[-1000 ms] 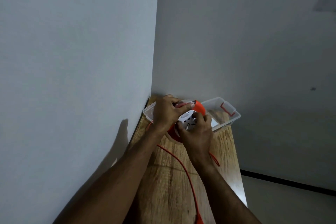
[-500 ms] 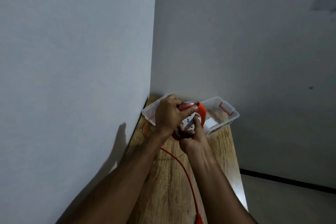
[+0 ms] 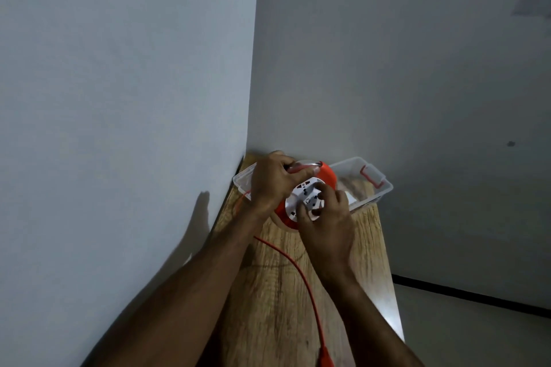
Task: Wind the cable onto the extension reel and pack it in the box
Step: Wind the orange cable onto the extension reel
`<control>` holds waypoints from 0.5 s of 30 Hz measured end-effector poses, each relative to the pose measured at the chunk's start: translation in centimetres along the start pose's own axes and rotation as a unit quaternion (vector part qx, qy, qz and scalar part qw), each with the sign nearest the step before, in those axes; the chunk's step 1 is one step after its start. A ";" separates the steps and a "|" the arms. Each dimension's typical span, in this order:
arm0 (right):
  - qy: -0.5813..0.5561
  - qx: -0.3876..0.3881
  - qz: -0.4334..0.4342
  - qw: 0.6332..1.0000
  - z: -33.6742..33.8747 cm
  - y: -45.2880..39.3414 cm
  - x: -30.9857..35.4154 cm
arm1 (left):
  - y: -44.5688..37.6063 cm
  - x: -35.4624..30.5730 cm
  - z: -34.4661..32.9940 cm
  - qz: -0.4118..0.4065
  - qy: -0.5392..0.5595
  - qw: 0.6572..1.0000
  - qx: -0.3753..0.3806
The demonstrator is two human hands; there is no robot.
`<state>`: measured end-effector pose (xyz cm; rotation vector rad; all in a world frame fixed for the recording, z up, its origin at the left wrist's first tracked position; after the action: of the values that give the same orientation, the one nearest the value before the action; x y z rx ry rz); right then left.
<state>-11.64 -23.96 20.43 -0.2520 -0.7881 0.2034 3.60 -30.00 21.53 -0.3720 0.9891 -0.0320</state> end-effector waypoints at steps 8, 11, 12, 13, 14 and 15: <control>-0.039 -0.004 -0.026 0.999 -1.9 -0.8 0.0 | -0.1 -0.4 0.2 0.002 -0.020 1.000 0.012; -0.112 -0.036 -0.025 0.993 -1.6 -1.2 -0.3 | 0.0 -0.3 0.3 -0.002 -0.019 1.000 0.016; -0.132 -0.047 -0.032 0.990 -1.6 -1.3 -0.4 | 0.1 -0.3 0.3 -0.004 -0.021 1.000 0.016; -0.158 -0.055 -0.046 0.985 -1.6 -1.1 -0.5 | 0.1 -0.4 0.4 -0.005 -0.025 1.000 0.018; -0.184 -0.058 -0.071 0.979 -2.0 -1.0 -0.7 | 0.1 -0.5 0.4 -0.008 -0.029 0.999 0.017; -0.204 -0.060 -0.105 0.972 -2.2 -0.7 -0.9 | 0.1 -0.5 0.4 -0.010 -0.033 0.999 0.015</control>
<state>-10.65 -25.21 18.56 -0.2410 -1.2301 0.0041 3.63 -29.71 22.14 -0.3537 0.9184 -0.0515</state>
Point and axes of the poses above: each hand's wrist, its own y-axis away from the middle knuckle, its own z-axis out of the back of the hand, x = y × z, the point moved 5 cm from there along -y, towards the middle knuckle, and after that the axes turned 12 degrees about x, right-handed, at the moved point
